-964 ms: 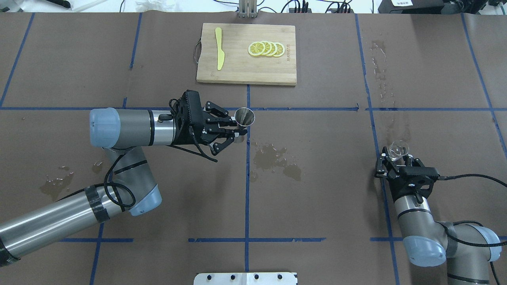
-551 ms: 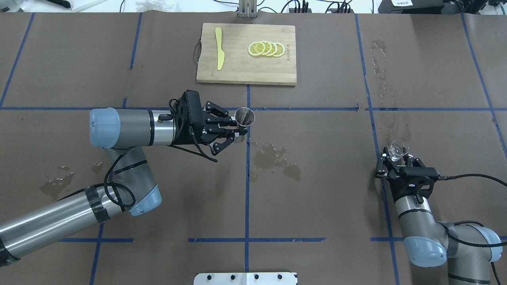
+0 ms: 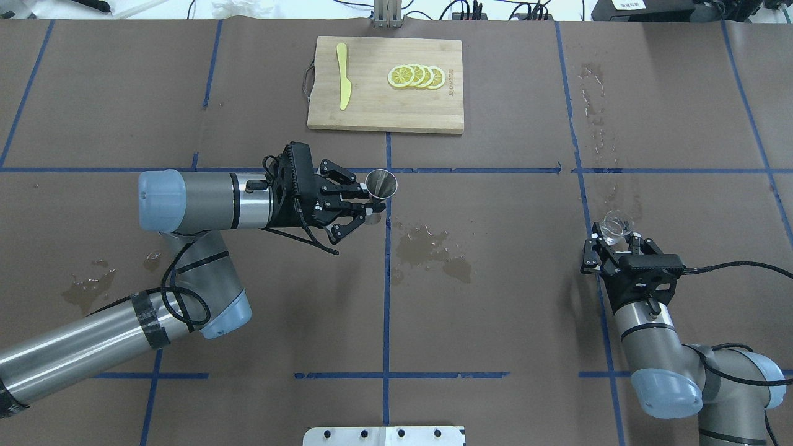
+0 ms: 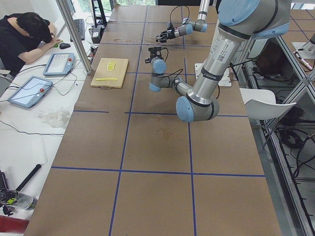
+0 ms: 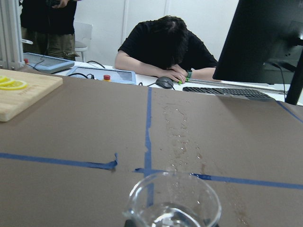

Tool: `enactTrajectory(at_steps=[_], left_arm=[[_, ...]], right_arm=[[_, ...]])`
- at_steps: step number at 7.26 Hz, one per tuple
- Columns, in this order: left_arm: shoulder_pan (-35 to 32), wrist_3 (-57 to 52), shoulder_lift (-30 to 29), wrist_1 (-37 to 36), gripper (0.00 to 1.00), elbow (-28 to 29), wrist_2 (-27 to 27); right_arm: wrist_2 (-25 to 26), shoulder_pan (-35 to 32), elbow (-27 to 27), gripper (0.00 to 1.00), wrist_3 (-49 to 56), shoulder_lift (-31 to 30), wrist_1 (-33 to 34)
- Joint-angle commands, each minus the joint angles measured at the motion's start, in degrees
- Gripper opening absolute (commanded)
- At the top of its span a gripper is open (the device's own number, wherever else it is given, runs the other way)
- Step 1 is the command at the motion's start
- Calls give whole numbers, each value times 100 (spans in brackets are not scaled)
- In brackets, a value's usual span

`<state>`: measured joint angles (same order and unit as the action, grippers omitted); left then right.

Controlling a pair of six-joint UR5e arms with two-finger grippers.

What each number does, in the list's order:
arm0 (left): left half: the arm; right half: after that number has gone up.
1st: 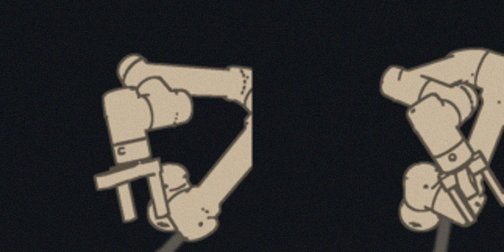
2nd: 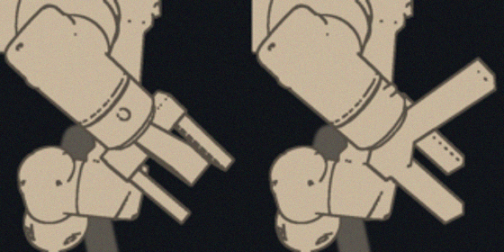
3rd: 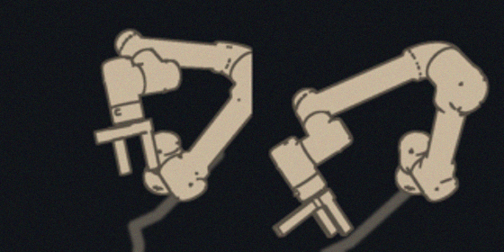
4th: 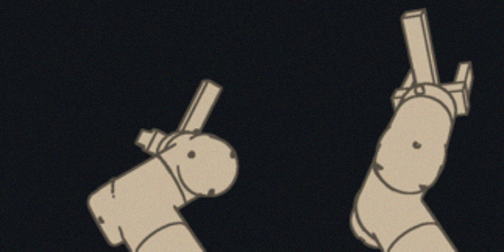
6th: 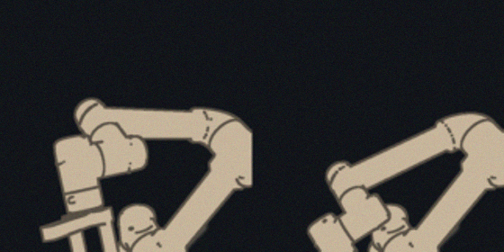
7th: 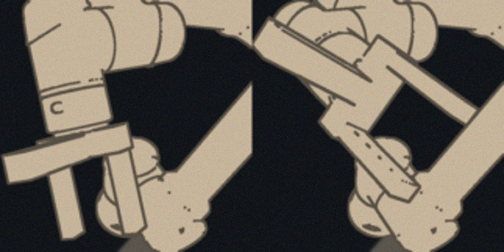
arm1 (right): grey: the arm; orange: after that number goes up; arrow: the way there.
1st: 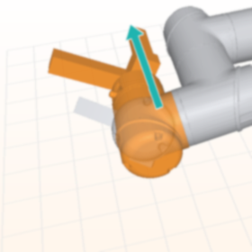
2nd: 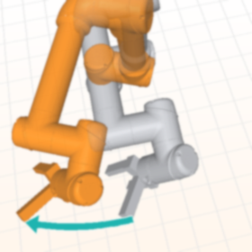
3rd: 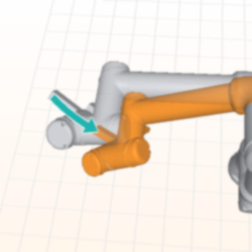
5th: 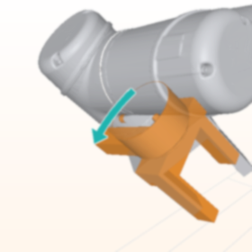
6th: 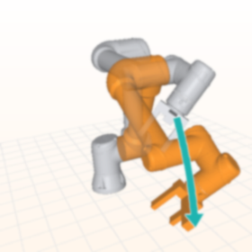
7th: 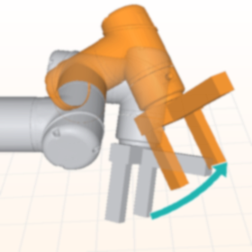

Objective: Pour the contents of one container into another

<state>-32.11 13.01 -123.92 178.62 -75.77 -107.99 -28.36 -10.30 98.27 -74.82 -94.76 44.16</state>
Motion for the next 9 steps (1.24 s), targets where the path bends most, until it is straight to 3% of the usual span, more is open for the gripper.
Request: enactTrajectory(at_steps=[1,2,6,7,9], left_arm=[[3,0,26,6,0,-8,-3],[3,0,26,6,0,-8,-3],[20,-9,9,6,0,-17,-3],[38,-9,9,6,0,-17,-3],[64,-18,26,6,0,-17,-3]], right_arm=[[58,-15,8,0,1898,-94,-1430],[32,-50,-9,0,2562,-78,-2150],[-293,-297,78,0,3788,492,-2272],[-319,-401,96,0,3834,859,-2037],[-372,-542,157,0,3834,1780,-750]])
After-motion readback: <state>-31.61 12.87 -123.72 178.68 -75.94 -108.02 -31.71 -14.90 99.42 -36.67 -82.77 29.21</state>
